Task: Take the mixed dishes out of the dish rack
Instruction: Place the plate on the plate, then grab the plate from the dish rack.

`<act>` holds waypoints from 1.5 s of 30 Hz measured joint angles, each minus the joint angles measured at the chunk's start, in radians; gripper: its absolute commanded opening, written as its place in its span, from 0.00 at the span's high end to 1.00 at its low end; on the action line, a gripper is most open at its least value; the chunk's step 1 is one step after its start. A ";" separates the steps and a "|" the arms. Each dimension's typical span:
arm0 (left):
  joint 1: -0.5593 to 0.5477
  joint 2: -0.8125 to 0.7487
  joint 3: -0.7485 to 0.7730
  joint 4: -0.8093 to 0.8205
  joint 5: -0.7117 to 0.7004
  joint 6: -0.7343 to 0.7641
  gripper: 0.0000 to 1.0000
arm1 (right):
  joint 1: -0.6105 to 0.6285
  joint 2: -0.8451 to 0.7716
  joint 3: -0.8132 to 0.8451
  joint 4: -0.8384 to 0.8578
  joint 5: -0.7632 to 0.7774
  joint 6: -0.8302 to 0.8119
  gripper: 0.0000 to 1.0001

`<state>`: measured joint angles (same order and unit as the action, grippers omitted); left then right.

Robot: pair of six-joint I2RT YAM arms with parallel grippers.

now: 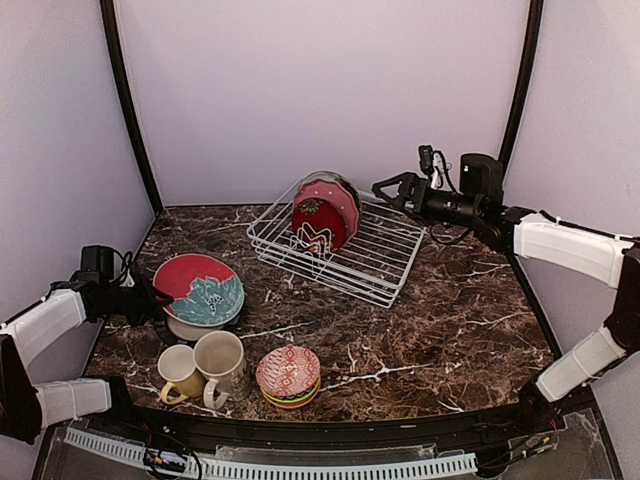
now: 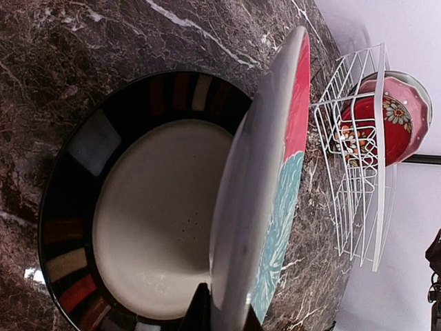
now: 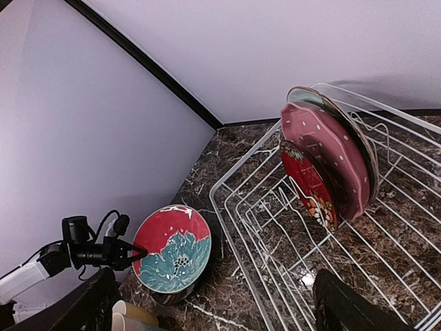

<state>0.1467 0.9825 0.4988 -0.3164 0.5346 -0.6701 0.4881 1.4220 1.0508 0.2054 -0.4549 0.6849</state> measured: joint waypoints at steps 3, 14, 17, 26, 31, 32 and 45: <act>0.000 -0.015 -0.028 0.031 -0.008 -0.021 0.86 | 0.000 0.038 0.023 -0.023 0.008 -0.013 0.02; 0.002 -0.056 -0.122 0.031 -0.117 -0.053 0.78 | 0.000 0.150 0.071 -0.041 0.011 -0.031 0.02; 0.002 -0.056 -0.137 0.027 -0.134 -0.058 0.72 | 0.000 0.193 0.117 -0.051 0.019 -0.058 0.02; 0.002 -0.062 -0.140 0.024 -0.149 -0.073 0.39 | 0.000 0.377 0.383 -0.211 0.159 -0.330 0.13; 0.000 -0.093 -0.138 0.023 -0.148 -0.081 0.22 | 0.000 0.475 0.551 -0.286 0.235 -0.500 0.38; 0.000 -0.100 -0.138 0.023 -0.146 -0.085 0.18 | 0.000 0.500 0.592 -0.298 0.246 -0.528 0.42; -0.001 -0.154 -0.028 -0.110 -0.205 -0.074 0.06 | -0.009 0.752 0.907 -0.457 0.224 -0.764 0.72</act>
<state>0.1459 0.8288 0.4709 -0.4267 0.3294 -0.7441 0.4789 2.1742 1.9575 -0.2516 -0.2306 -0.0795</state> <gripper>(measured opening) 0.940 0.319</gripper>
